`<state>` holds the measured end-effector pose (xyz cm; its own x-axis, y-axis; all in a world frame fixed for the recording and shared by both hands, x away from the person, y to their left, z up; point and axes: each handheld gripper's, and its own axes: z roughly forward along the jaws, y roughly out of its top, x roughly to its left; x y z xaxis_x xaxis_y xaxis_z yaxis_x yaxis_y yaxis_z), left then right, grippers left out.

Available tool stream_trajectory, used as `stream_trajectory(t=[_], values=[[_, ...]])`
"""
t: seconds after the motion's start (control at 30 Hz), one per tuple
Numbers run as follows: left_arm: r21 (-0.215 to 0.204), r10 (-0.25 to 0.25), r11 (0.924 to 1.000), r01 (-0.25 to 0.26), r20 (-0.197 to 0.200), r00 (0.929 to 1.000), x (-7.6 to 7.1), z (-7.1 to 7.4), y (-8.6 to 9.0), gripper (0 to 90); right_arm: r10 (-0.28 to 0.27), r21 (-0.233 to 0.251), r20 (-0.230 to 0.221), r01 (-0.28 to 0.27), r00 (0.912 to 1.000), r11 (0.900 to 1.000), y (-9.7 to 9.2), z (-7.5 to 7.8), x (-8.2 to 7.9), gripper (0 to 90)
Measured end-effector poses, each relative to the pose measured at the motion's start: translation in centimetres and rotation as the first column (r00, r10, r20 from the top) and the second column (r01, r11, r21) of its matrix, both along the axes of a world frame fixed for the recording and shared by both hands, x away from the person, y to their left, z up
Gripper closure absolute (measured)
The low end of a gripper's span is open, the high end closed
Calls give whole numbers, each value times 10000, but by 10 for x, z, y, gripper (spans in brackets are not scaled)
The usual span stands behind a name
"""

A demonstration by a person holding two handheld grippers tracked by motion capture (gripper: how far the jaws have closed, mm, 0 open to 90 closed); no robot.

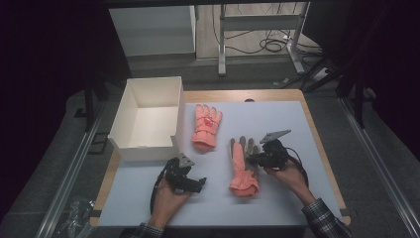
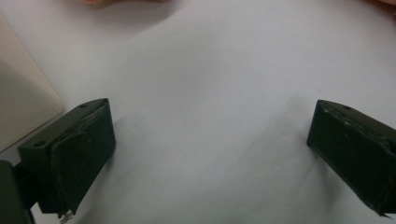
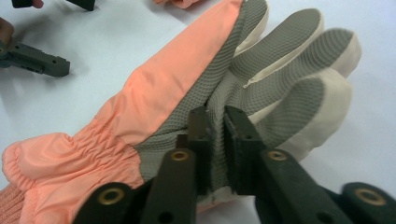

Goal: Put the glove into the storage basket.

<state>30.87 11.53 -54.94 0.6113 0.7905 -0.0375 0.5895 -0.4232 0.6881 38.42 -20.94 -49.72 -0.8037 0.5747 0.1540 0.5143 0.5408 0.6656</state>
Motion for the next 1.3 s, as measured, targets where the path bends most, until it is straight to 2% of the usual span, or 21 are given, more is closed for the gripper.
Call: stream_trajectory(t=[0.03, 0.13, 0.33, 0.43, 0.63, 0.87, 1.0, 1.07, 1.3], values=[[0, -1, 10000, 1, -1, 10000, 0, 0, 0, 10, 0, 0, 0, 0, 10000, 10000, 0, 0, 0, 784], [-1, 1, 10000, -1, 0, 10000, 0, 0, 0, 10, 3, -234, 498, 9, 9988, 9997, 0, 8, -1, 744], [-39, 28, 10000, -28, 10, 10000, 0, 0, 0, 10, 31, -116, 746, -22, 9972, 9999, 1, 22, 2, 659], [-43, 30, 10000, -30, 10, 10000, 0, 0, 0, 10, -78, -6, 832, 79, 9965, 10000, 4, 28, 8, 585], [15, -13, 10000, 13, 12, 10000, 0, 0, 0, 10, -167, 8, 1041, 167, 9944, 9999, 15, 37, 19, 518], [0, -1, 10000, 1, 2, 10000, 0, 0, 0, 10, -363, 410, 1058, 321, 9937, 9986, 30, 46, 35, 442], [4, -5, 10000, 5, -1, 10000, 0, 0, 0, 10, -358, 413, 1093, 315, 9934, 9987, 39, 47, 42, 425], [-5, -9, 10000, 9, 1, 10000, 0, 0, 0, 10, -267, 201, 1143, 246, 9931, 9995, 50, 48, 50, 427], [-18, -6, 10000, 6, 15, 10000, 0, 0, 0, 10, -313, 262, 971, 289, 9948, 9992, 73, 47, 64, 408]])
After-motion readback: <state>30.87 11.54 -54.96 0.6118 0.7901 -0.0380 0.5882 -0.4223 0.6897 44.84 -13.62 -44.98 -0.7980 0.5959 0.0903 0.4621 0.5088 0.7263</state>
